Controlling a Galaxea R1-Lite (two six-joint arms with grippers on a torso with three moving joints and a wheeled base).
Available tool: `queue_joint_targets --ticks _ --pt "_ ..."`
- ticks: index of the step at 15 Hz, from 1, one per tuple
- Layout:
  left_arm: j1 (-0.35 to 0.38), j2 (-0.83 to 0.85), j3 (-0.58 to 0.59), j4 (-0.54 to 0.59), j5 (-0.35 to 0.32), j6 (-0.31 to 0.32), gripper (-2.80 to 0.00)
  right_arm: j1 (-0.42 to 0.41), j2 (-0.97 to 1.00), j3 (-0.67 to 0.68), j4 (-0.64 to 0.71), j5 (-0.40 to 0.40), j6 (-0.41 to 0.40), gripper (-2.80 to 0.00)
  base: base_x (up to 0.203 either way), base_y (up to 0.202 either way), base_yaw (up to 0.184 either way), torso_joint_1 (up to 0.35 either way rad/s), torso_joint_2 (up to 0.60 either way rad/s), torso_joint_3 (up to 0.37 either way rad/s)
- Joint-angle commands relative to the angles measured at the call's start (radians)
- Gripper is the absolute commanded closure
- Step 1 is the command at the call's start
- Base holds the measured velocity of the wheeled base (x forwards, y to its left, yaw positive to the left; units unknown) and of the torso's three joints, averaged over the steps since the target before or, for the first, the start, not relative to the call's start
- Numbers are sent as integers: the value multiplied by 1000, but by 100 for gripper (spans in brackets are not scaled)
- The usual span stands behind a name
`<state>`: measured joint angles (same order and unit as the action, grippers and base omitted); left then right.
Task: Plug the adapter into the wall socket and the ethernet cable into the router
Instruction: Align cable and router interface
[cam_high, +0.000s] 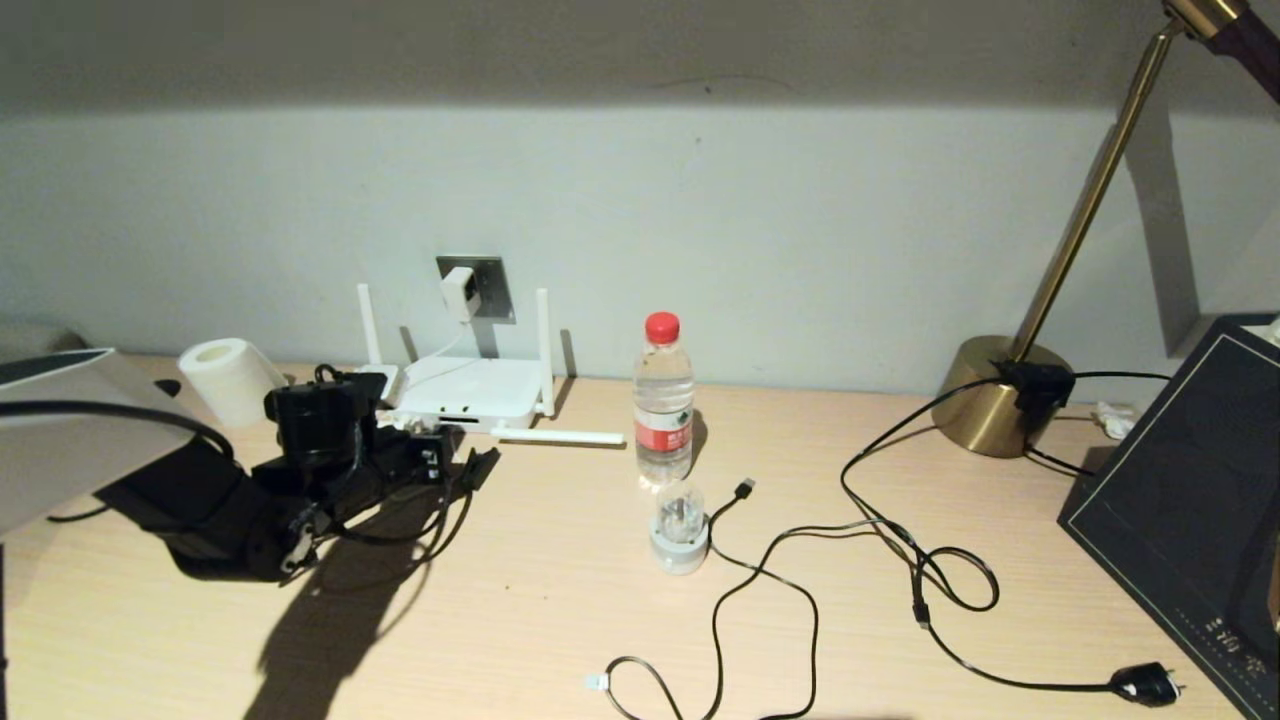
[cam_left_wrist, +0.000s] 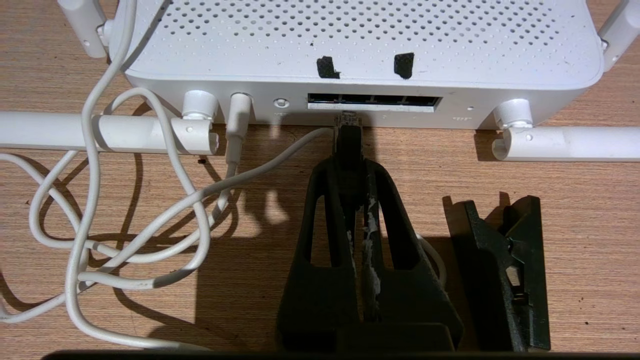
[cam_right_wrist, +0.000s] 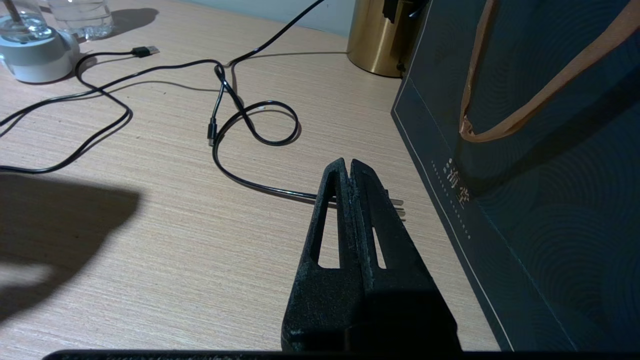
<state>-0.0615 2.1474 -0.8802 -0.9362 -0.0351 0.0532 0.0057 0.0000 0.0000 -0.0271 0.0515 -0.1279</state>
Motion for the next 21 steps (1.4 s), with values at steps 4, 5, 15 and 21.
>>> queue_joint_targets --ticks 4,5,15,21 --pt "8 0 0 -6 0 0 0 0 2 12 -1 1 -1 0 0 0 0 0 0 0" --pt "10 2 -2 -6 -2 -1 0 0 2 12 -1 1 -1 0 0 0 0 0 0 0" --pt "12 11 -14 -6 -2 -1 0 0 2 12 -1 1 -1 0 0 0 0 0 0 0" --pt "11 14 -29 -6 -2 -3 0 0 2 12 -1 1 -1 0 0 0 0 0 0 0"
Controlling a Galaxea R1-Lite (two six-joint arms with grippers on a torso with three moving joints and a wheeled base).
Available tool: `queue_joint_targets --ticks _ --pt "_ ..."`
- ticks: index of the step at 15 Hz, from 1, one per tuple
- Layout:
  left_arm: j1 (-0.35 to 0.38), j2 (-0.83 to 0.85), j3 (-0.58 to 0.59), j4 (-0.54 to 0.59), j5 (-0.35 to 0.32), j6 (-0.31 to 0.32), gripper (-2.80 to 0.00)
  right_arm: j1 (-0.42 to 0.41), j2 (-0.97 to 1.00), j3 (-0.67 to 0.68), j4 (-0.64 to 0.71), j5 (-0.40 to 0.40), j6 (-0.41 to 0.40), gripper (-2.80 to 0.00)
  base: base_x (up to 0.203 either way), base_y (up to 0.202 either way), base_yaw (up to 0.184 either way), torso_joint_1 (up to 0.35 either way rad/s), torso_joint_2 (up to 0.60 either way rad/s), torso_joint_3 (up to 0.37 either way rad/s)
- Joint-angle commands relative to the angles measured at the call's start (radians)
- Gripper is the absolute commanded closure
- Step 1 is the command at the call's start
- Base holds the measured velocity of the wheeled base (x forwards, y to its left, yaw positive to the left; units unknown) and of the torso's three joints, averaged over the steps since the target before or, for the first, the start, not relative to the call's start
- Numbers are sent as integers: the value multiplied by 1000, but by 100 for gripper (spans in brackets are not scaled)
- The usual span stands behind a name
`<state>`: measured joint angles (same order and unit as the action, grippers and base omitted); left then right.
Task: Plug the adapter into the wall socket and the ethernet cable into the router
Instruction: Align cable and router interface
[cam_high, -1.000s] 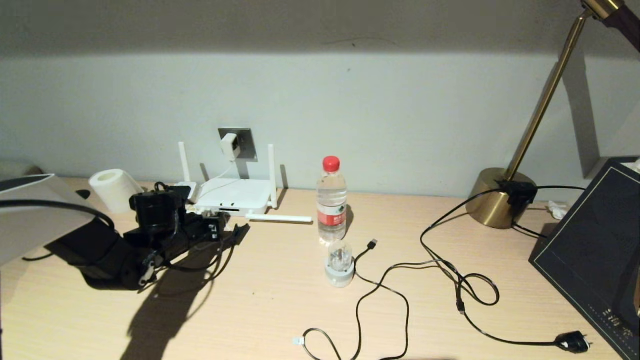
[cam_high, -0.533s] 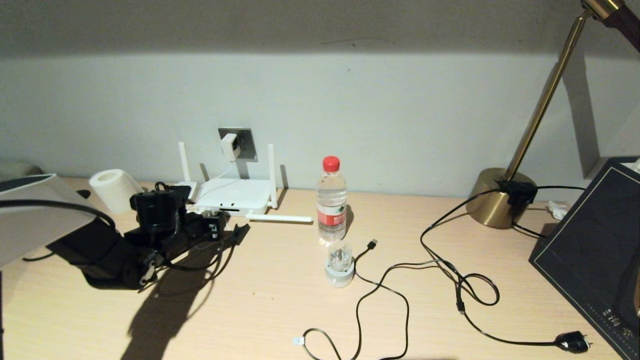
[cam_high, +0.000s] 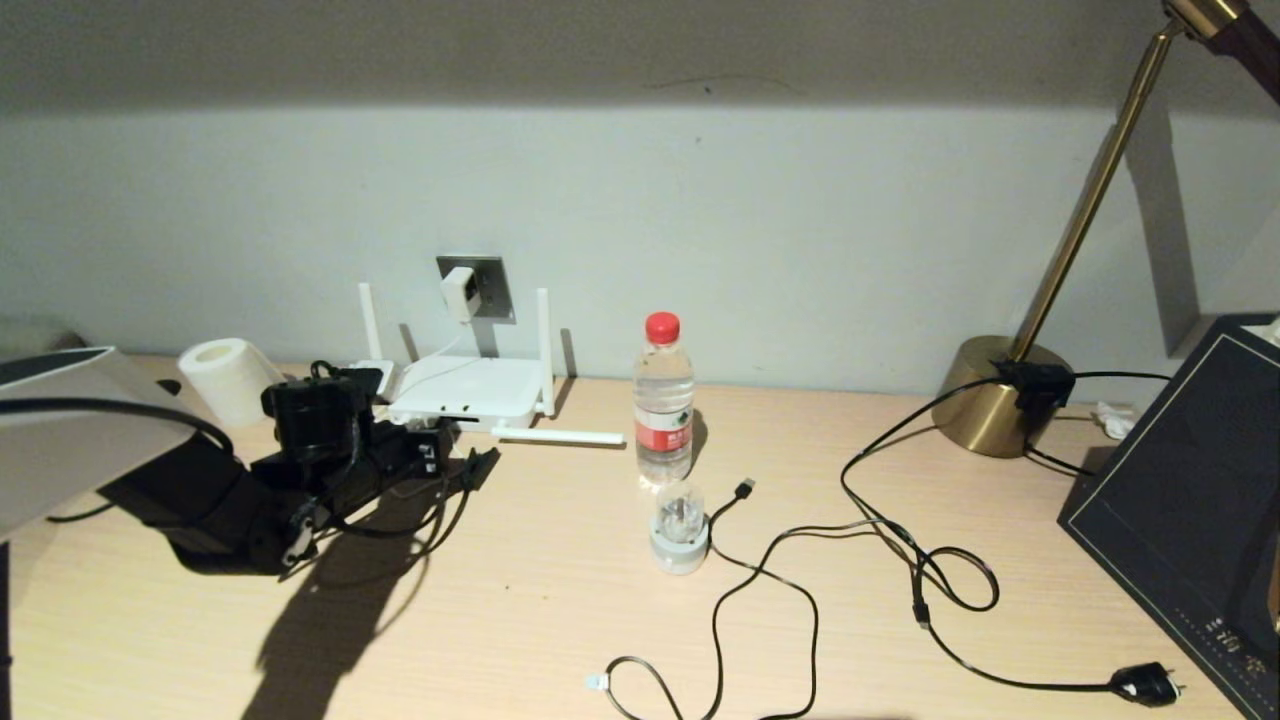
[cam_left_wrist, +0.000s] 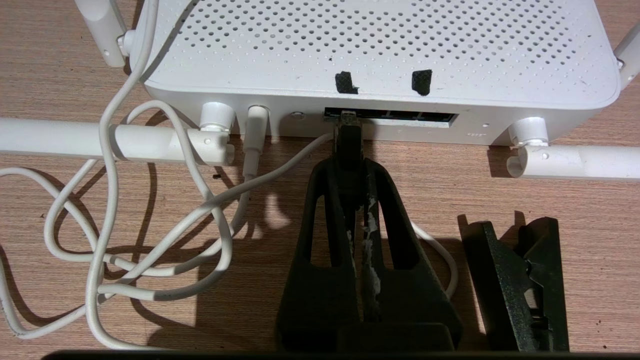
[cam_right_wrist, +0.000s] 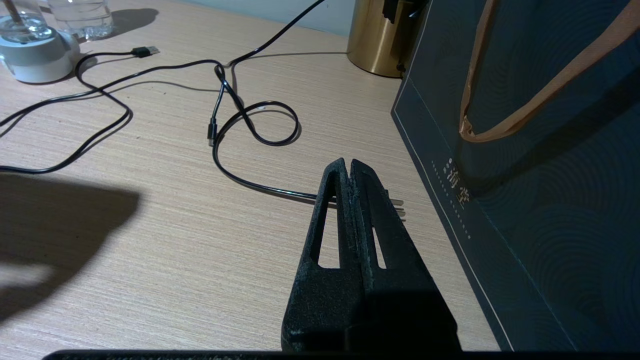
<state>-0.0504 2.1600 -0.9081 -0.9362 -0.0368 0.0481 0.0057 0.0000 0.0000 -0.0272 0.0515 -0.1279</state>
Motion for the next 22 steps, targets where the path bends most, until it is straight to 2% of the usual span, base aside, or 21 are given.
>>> queue_joint_targets --ticks 1,22 --pt "0 5 -2 -6 0 -2 0 0 2 12 0 1 -1 0 0 0 0 0 0 0" --pt "14 26 -6 -7 -14 -4 0 0 2 12 0 1 -1 0 0 0 0 0 0 0"
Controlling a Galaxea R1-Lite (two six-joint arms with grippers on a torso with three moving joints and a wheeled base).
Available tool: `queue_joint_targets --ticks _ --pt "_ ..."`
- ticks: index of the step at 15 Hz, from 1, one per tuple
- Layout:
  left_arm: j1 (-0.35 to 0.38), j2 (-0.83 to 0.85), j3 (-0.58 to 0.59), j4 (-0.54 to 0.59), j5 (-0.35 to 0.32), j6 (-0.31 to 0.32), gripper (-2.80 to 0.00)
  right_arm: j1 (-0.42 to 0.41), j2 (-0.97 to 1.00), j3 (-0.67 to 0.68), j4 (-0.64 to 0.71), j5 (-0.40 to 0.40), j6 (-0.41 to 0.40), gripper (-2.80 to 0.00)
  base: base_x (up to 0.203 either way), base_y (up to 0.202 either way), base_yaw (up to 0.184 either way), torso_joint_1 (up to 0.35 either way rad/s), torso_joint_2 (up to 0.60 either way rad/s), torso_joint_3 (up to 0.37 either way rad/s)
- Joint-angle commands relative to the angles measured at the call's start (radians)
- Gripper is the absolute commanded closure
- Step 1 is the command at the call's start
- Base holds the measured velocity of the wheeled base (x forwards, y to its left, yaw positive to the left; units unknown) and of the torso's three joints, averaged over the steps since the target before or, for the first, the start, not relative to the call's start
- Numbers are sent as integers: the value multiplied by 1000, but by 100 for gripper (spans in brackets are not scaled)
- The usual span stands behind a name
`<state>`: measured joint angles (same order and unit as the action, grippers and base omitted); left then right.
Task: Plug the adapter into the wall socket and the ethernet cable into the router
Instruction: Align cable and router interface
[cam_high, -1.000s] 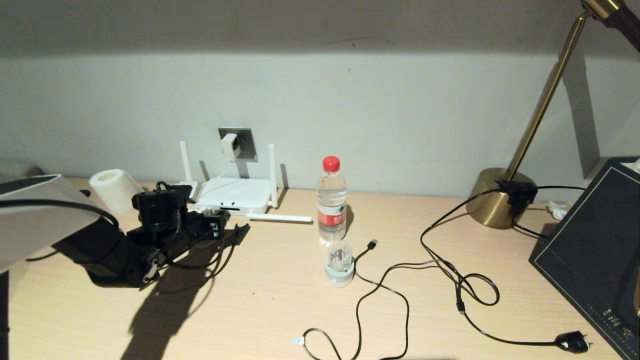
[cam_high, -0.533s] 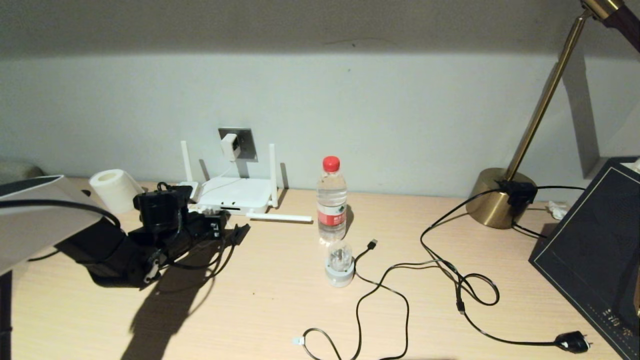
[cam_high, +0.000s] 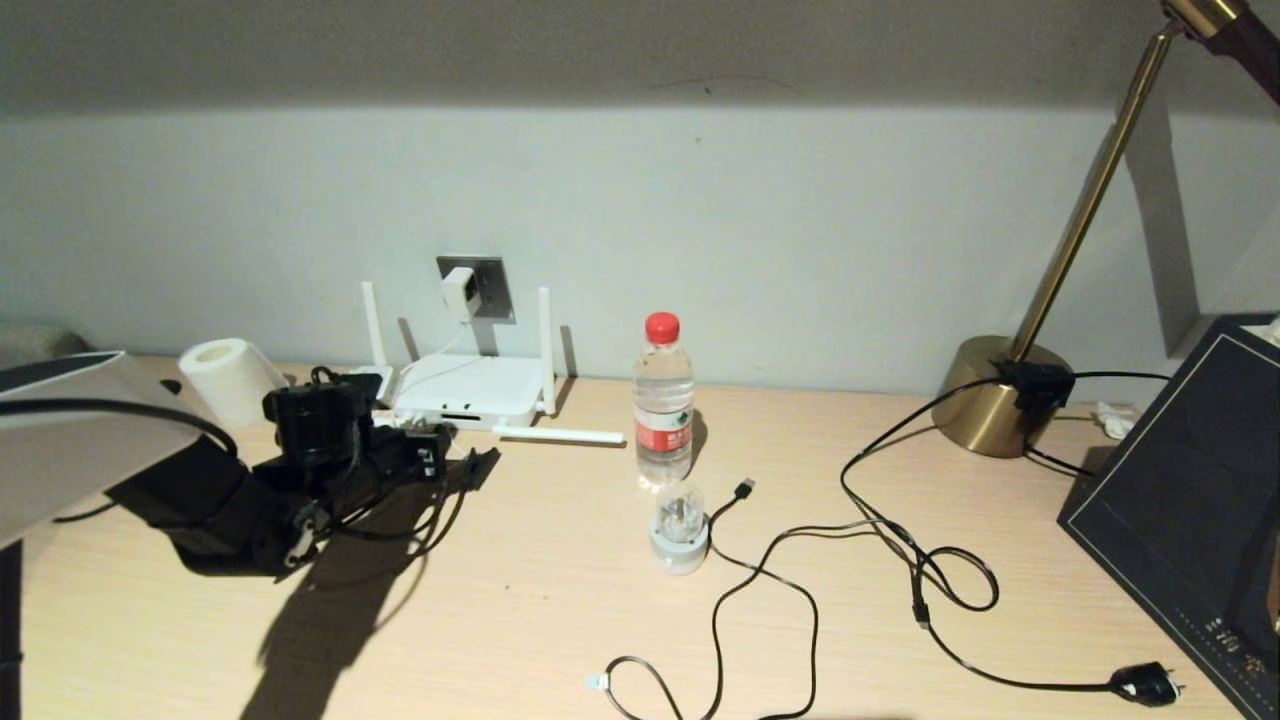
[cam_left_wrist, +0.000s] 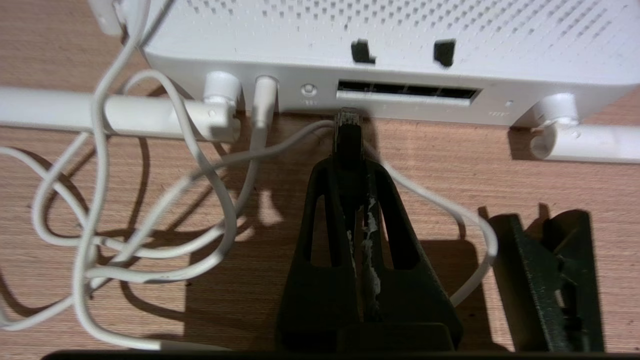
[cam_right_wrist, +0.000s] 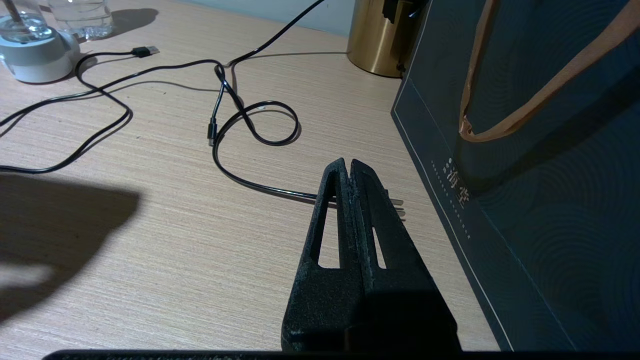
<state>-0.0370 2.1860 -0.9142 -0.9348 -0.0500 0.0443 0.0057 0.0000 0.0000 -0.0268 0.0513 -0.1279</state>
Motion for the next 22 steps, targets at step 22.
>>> queue_joint_targets --ticks 22 --pt "0 -14 6 -29 -1 0 0 0 2 12 -1 1 -1 0 0 0 0 0 0 0"
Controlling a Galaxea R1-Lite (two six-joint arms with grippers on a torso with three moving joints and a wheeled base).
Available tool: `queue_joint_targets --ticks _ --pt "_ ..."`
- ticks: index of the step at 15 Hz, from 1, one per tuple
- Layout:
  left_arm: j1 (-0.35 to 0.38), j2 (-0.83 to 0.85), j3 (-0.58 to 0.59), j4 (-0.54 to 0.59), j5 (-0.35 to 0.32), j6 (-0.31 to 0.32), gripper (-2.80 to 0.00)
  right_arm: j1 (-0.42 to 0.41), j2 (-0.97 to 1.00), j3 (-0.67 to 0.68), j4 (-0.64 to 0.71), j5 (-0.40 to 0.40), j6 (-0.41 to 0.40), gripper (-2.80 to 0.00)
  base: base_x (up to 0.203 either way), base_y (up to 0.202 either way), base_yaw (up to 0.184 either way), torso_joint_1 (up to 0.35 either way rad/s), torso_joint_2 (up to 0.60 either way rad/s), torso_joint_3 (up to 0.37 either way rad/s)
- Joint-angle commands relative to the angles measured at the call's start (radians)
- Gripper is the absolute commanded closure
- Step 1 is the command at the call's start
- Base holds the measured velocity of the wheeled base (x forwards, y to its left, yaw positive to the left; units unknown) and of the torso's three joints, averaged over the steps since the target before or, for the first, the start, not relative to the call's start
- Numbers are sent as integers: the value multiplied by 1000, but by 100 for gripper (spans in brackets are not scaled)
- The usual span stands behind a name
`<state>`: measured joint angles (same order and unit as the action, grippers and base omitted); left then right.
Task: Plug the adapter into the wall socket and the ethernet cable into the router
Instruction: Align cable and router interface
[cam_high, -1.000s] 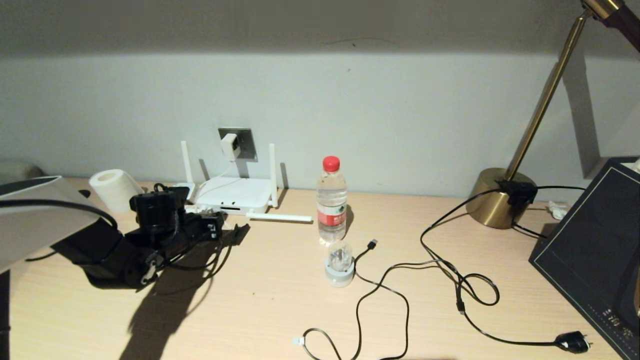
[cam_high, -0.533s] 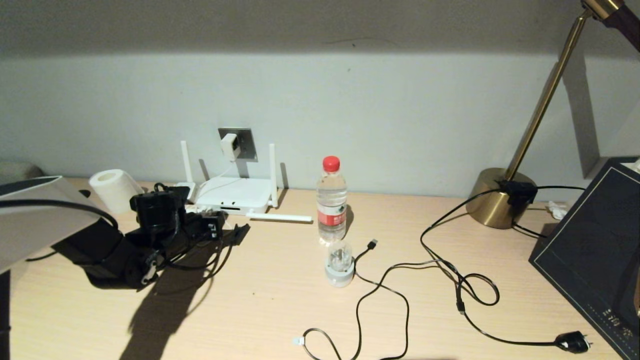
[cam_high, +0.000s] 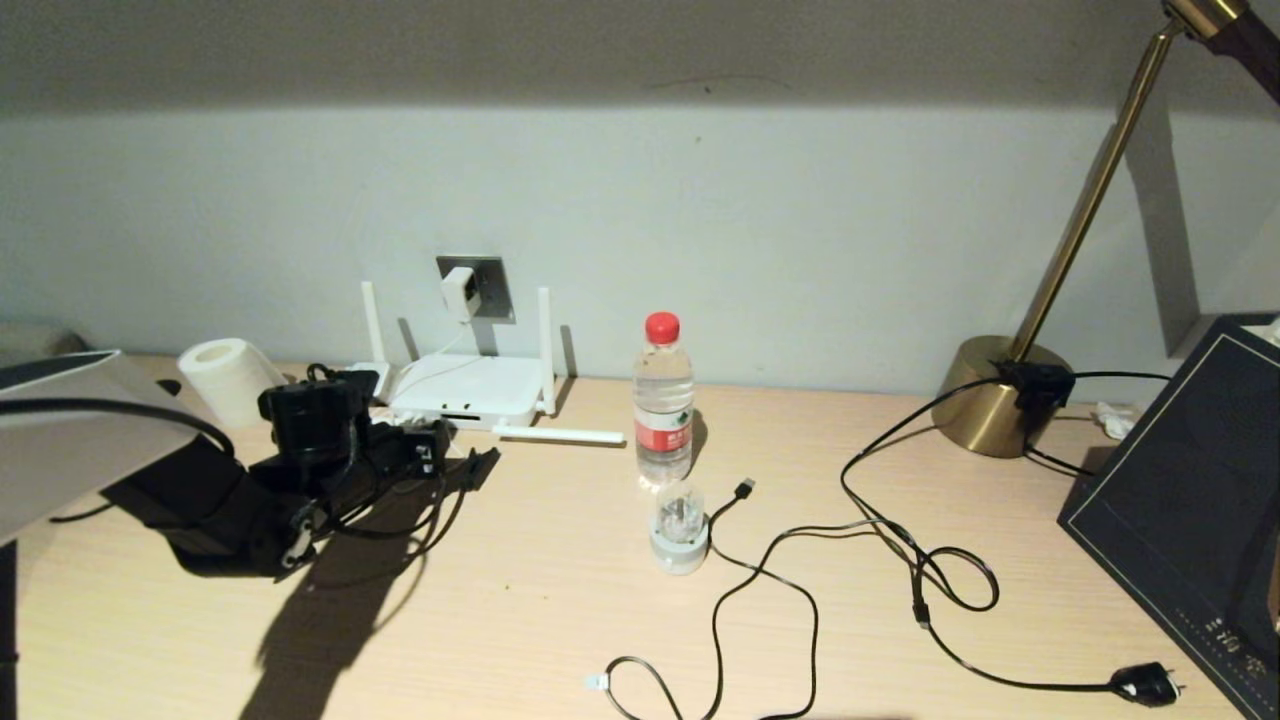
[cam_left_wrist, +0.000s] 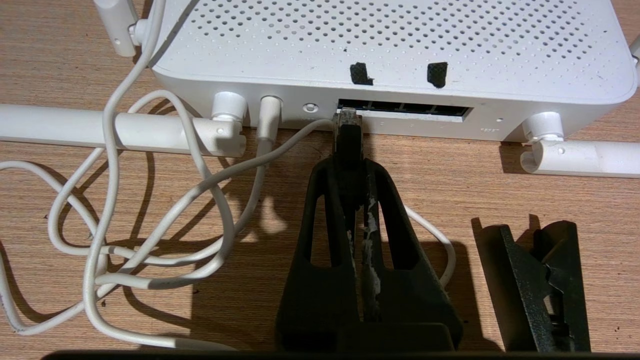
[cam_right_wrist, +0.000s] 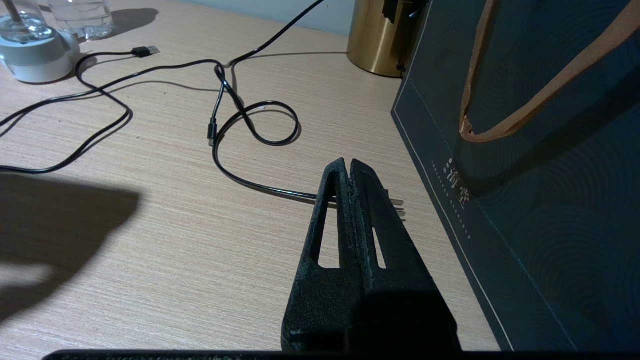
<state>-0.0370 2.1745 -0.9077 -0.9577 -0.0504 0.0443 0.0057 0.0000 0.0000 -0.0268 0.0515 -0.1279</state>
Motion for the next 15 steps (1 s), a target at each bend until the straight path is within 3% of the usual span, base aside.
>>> queue_joint_targets --ticks 1,15 --pt "0 -2 0 -6 0 0 0 0 2 12 -1 1 -1 0 0 0 0 0 0 0" --pt "-1 10 -11 -6 0 0 0 0 2 12 -1 1 -1 0 0 0 0 0 0 0"
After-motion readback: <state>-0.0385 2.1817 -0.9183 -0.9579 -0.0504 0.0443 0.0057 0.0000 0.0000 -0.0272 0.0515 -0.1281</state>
